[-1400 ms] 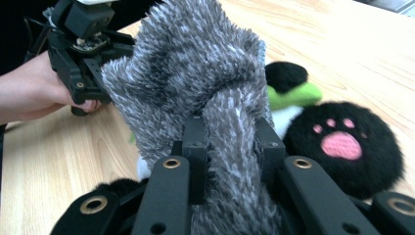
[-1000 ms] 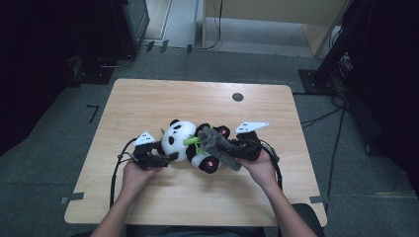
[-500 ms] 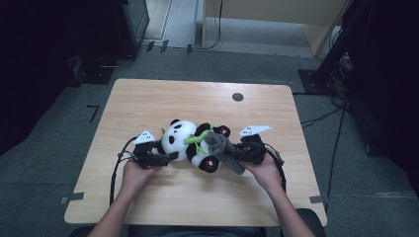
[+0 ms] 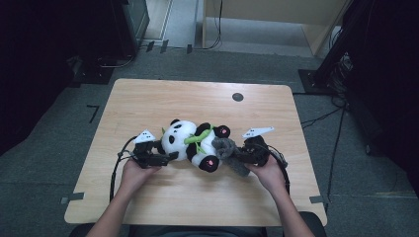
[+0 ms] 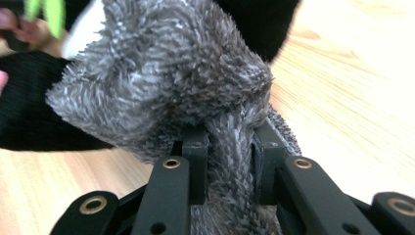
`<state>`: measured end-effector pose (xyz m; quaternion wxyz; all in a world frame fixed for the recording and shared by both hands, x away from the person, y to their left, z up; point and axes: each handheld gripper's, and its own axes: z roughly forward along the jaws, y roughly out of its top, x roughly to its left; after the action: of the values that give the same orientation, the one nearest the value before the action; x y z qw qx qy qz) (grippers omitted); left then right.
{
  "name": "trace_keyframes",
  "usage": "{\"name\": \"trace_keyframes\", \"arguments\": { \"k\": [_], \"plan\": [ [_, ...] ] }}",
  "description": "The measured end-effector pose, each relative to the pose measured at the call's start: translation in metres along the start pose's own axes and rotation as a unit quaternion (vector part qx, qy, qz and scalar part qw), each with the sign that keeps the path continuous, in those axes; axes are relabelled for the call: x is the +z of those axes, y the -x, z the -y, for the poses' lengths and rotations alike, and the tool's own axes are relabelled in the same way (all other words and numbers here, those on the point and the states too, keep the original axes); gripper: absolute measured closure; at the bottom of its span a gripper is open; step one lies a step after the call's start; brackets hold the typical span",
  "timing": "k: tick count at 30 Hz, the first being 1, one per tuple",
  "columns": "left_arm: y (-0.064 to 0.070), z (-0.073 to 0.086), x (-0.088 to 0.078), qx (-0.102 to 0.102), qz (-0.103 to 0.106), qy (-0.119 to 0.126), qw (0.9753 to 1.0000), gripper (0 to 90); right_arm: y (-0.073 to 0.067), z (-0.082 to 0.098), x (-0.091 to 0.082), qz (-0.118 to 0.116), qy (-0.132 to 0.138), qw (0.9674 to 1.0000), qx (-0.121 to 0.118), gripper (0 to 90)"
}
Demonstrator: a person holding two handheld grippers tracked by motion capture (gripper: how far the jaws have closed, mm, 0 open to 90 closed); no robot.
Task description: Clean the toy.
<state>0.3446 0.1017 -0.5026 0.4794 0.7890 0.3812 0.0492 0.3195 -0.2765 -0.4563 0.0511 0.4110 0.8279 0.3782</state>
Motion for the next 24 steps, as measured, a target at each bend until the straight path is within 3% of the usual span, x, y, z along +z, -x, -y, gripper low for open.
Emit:
{"name": "trace_keyframes", "arguments": {
  "k": [5, 10, 16, 20, 24],
  "plan": [
    [0.001, 0.000, 0.000, 0.000, -0.003, 0.000, 1.0000, 13.6, -0.002, -0.004, -0.020, -0.012, 0.034, 0.9994, 0.002, 75.7],
    [0.001, 0.000, -0.001, 0.002, -0.004, 0.001, 1.0000, 14.3, -0.018, -0.022, -0.042, -0.020, 0.080, 0.9965, -0.013, 75.9],
    [0.002, -0.001, -0.001, 0.003, -0.005, 0.004, 1.0000, 15.2, -0.039, -0.054, -0.042, -0.023, 0.086, 0.9953, -0.039, 75.9],
    [0.002, 0.000, -0.001, 0.002, -0.005, 0.005, 1.0000, 15.3, -0.053, -0.077, -0.035, -0.026, 0.075, 0.9945, -0.068, 75.9],
    [0.002, 0.000, -0.001, 0.001, -0.006, 0.005, 1.0000, 15.4, -0.063, -0.100, -0.027, -0.036, 0.066, 0.9939, -0.081, 75.7]
  ]
}}
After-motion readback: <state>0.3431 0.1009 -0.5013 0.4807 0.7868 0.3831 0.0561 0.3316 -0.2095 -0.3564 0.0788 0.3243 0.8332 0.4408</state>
